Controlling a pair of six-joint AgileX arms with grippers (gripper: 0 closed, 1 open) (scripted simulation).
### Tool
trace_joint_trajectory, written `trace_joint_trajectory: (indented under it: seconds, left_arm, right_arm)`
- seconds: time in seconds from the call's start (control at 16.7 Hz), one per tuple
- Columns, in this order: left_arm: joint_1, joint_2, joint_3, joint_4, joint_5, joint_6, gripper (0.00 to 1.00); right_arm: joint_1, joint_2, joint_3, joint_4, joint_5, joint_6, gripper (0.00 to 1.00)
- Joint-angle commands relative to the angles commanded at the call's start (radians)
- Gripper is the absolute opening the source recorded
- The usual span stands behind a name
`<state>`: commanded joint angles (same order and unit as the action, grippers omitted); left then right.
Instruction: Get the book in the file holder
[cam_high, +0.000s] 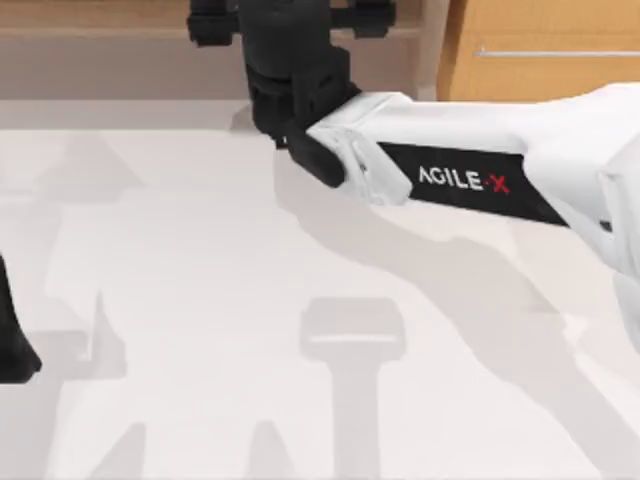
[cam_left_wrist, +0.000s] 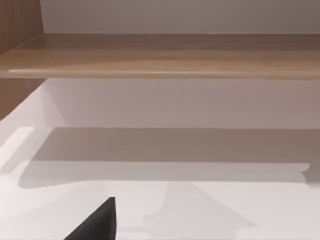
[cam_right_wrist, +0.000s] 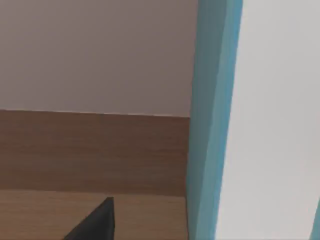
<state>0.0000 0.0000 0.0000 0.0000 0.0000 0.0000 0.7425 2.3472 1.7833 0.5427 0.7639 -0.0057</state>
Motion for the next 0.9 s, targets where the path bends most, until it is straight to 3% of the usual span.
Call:
trace_joint_trajectory:
  seconds: [0.9]
  left_arm:
    - [0.0, 0.0, 0.0, 0.0, 0.0, 0.0, 1.0]
  right_arm:
    - [-0.035, 0.094, 0.155, -0.034, -0.021, -0.003, 1.0]
